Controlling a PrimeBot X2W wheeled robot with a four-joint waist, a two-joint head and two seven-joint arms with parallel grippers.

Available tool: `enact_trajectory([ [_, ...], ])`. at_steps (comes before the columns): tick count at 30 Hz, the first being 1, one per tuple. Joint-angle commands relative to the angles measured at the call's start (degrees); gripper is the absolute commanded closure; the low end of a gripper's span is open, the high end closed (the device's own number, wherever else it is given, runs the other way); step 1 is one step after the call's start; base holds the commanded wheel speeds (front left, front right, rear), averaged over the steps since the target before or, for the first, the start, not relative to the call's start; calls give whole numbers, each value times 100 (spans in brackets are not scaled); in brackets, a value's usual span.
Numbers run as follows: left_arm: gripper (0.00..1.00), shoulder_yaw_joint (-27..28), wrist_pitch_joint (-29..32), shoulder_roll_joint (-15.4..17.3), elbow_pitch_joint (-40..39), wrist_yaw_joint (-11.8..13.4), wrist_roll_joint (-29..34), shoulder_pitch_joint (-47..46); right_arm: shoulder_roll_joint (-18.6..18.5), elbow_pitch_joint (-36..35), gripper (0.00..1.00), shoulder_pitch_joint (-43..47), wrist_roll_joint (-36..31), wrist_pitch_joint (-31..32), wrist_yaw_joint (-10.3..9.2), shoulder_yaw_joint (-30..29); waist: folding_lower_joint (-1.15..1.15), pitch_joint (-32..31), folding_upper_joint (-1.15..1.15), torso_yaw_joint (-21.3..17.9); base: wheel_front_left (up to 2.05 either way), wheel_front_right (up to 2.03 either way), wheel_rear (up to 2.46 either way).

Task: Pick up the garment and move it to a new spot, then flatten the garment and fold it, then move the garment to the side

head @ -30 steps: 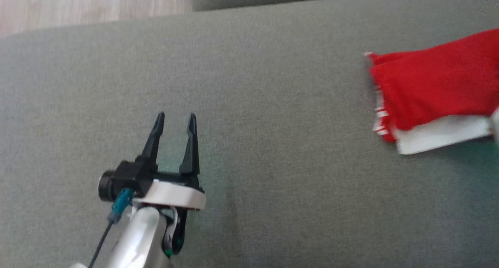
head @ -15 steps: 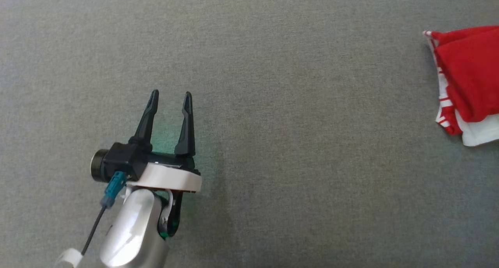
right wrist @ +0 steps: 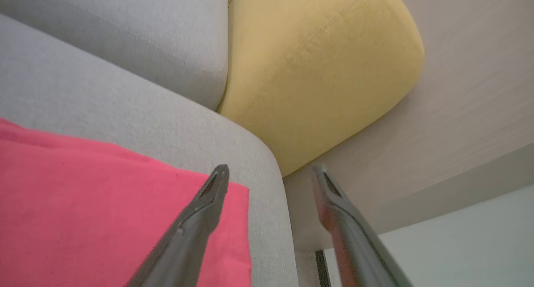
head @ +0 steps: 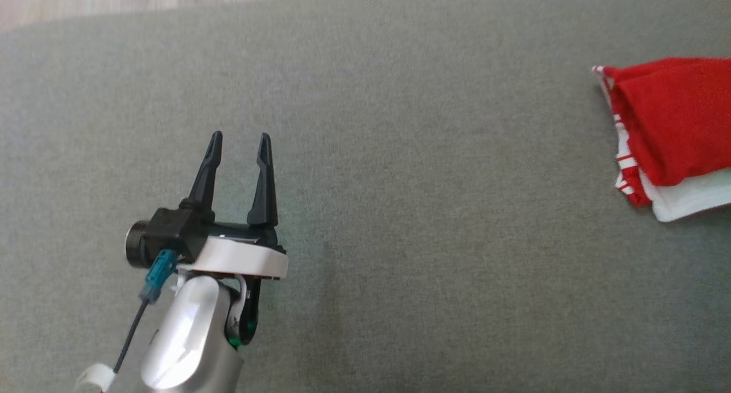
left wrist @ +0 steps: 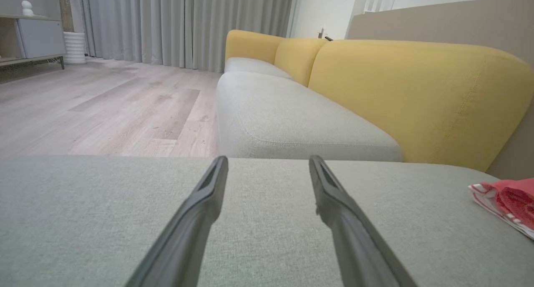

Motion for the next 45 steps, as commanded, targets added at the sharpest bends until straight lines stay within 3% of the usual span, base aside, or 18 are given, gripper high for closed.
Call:
enact_trajectory([
  [1,0,197,-54,45,-178,-14,-1,-45,-42,-290,0,-74,-28,-95,-5,28,0,-184,0,-26,0,0,0],
  [9,0,388,-54,44,-503,110,-50,216,1269,-1586,0,216,746,-704,-5,109,0,-742,0,22,0,0,0],
  [11,0,423,-54,44,-516,107,-24,297,1650,-1890,0,388,940,-788,-5,142,0,-878,0,38,0,0,0],
  [12,0,457,-54,44,-508,99,-3,385,2033,-2142,0,594,1121,-877,-5,168,0,-1005,0,47,0,0,0],
  [17,0,542,-54,44,-502,97,47,628,2752,-2467,0,1201,1474,-1156,-5,218,0,-1281,0,50,0,0,0],
  [32,0,692,-54,44,-690,252,-89,1213,2911,-1917,0,2681,2475,-2001,-5,537,0,-1457,0,89,0,0,0],
  [45,0,643,-54,44,-751,264,-409,1420,2911,-1837,0,3014,2490,-2102,-5,758,0,-1491,0,106,0,0,0],
])
